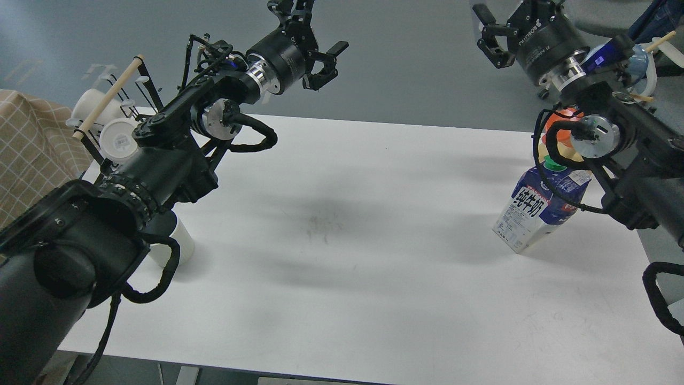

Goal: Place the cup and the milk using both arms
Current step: 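Lower the white cup onto the table with the left gripper and release, then raise the left gripper away from the white cup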

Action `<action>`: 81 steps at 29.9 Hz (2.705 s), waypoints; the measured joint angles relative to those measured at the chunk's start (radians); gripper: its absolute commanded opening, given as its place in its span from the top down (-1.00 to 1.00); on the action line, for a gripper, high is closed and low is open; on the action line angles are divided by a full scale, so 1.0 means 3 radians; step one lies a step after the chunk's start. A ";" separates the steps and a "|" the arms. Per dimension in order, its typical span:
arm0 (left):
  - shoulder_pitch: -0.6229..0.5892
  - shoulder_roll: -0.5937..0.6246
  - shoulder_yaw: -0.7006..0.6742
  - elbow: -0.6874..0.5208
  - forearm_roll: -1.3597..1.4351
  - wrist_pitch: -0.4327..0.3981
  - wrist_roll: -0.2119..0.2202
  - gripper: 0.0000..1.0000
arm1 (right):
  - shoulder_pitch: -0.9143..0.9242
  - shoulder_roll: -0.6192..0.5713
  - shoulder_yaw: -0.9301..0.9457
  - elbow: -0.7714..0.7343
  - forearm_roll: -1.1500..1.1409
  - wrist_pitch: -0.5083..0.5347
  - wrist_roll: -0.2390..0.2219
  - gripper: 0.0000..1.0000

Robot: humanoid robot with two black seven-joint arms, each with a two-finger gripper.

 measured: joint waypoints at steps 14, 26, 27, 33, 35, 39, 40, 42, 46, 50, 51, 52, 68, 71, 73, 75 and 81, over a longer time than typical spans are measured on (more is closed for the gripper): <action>0.0200 0.0486 0.0032 -0.0707 -0.0093 0.0002 0.0025 -0.97 | 0.0360 0.0402 -0.0216 -0.0486 -0.0036 0.0001 0.0009 -1.00; 0.0202 0.0778 -0.0019 -0.0903 -0.0243 0.0034 0.0106 -0.97 | 0.0548 0.0543 -0.0248 -0.0511 -0.0039 -0.0007 0.0012 -1.00; 0.0201 0.0811 -0.0019 -0.0919 -0.0243 0.0041 0.0108 -0.97 | 0.0551 0.0543 -0.0251 -0.0506 -0.0039 -0.0006 0.0012 -1.00; 0.0165 0.0916 -0.0015 -0.0920 -0.0243 0.0006 0.0108 -0.97 | 0.0546 0.0524 -0.0272 -0.0479 -0.0039 0.0006 0.0012 -1.00; 0.0166 0.0915 -0.0014 -0.0911 -0.0243 0.0014 0.0110 -0.97 | 0.0537 0.0524 -0.0275 -0.0478 -0.0035 0.0006 0.0011 -1.00; 0.0202 0.0925 0.0004 -0.0899 -0.0237 0.0147 0.0110 -0.97 | 0.0501 0.0477 -0.0291 -0.0515 -0.0034 -0.0008 0.0000 -1.00; 0.0210 0.0926 0.0004 -0.0896 -0.0237 0.0172 0.0102 -0.97 | 0.0491 0.0442 -0.0291 -0.0521 -0.0032 -0.0013 -0.0002 -1.00; 0.0215 0.0914 0.0004 -0.0890 -0.0237 0.0203 0.0087 -0.97 | 0.0475 0.0400 -0.0294 -0.0523 -0.0031 -0.0015 -0.0006 -1.00; 0.0217 0.0805 0.0009 -0.0884 -0.0238 0.0234 0.0077 -0.97 | 0.0471 0.0391 -0.0295 -0.0555 -0.0016 -0.0033 -0.0013 -1.00; 0.0216 0.0742 0.0035 -0.0882 -0.0221 0.0252 0.0075 -0.97 | 0.0455 0.0403 -0.0296 -0.0567 -0.0014 -0.0018 -0.0003 -1.00; 0.0211 0.0736 0.0038 -0.0880 -0.0206 0.0273 0.0083 -0.97 | 0.0453 0.0403 -0.0298 -0.0569 -0.0013 -0.0014 0.0001 -1.00; 0.0200 0.0732 0.0039 -0.0878 -0.0197 0.0305 0.0085 -0.97 | 0.0448 0.0403 -0.0301 -0.0571 -0.0012 -0.0007 0.0003 -1.00; 0.0324 0.0764 0.0053 -0.0932 -0.0179 0.0315 -0.0303 -0.96 | 0.0476 0.0421 -0.0560 -0.0562 0.0006 0.0011 0.0018 -1.00; 0.0332 0.0769 0.0072 -0.0934 -0.0177 0.0269 -0.0302 -0.96 | 0.0463 0.0404 -0.0560 -0.0543 0.0012 0.0055 0.0074 -1.00; 0.0333 0.0776 0.0076 -0.0936 -0.0177 0.0262 -0.0298 -0.97 | 0.0460 0.0404 -0.0560 -0.0537 0.0012 0.0084 0.0118 -1.00; 0.0334 0.0777 0.0079 -0.0939 -0.0175 0.0262 -0.0294 -0.96 | 0.0458 0.0406 -0.0560 -0.0537 0.0012 0.0093 0.0137 -1.00; 0.0335 0.0820 0.0265 -0.0995 -0.0034 0.0267 -0.0291 -0.96 | 0.0445 0.0406 -0.0560 -0.0539 0.0013 0.0082 0.0148 -1.00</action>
